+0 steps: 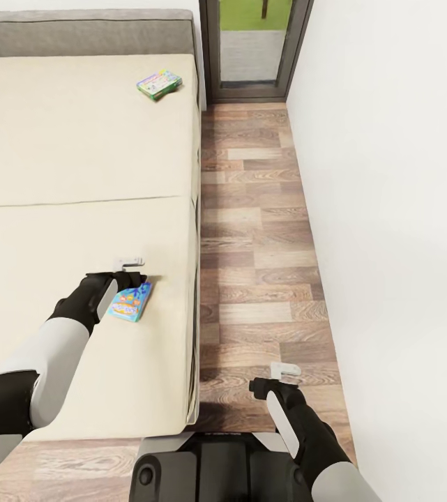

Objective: Put all the toys in the child's room - the three board games (two on the bed and one on the table), the two jigsaw puzzles on the table, and the tennis ball on the table - inside the toy box on the table in the child's room.

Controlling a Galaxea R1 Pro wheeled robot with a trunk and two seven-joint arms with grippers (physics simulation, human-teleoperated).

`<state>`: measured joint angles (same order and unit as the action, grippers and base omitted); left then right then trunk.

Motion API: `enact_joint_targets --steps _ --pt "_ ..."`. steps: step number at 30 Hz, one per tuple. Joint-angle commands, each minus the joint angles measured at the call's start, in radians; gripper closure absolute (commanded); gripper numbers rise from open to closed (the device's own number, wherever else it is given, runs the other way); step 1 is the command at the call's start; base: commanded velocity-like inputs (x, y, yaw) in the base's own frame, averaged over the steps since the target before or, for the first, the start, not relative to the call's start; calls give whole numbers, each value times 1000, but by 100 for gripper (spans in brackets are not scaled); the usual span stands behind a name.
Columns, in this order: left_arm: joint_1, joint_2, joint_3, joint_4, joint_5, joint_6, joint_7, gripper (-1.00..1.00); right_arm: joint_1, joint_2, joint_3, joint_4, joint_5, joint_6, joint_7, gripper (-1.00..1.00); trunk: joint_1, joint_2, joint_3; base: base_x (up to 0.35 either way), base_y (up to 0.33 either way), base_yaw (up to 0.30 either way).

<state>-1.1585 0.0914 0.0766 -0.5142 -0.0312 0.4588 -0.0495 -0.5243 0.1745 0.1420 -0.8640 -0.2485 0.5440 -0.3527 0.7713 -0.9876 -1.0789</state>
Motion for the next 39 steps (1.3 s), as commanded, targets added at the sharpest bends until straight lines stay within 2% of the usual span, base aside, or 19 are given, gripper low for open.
enact_joint_targets --steps 1,21,39 --pt "0 0 5 8 -17 -2 3 -100 0 0 2 -1 -10 2 -9 -100 1 0 -1 0 0 0" --pt "1 5 7 8 -7 -2 -4 -100 0 0 2 -1 -11 1 -9 -100 1 0 -2 0 0 0" --pt "2 2 5 9 -18 3 -8 -100 0 0 2 -1 -10 1 -9 -100 1 0 -2 0 0 0"
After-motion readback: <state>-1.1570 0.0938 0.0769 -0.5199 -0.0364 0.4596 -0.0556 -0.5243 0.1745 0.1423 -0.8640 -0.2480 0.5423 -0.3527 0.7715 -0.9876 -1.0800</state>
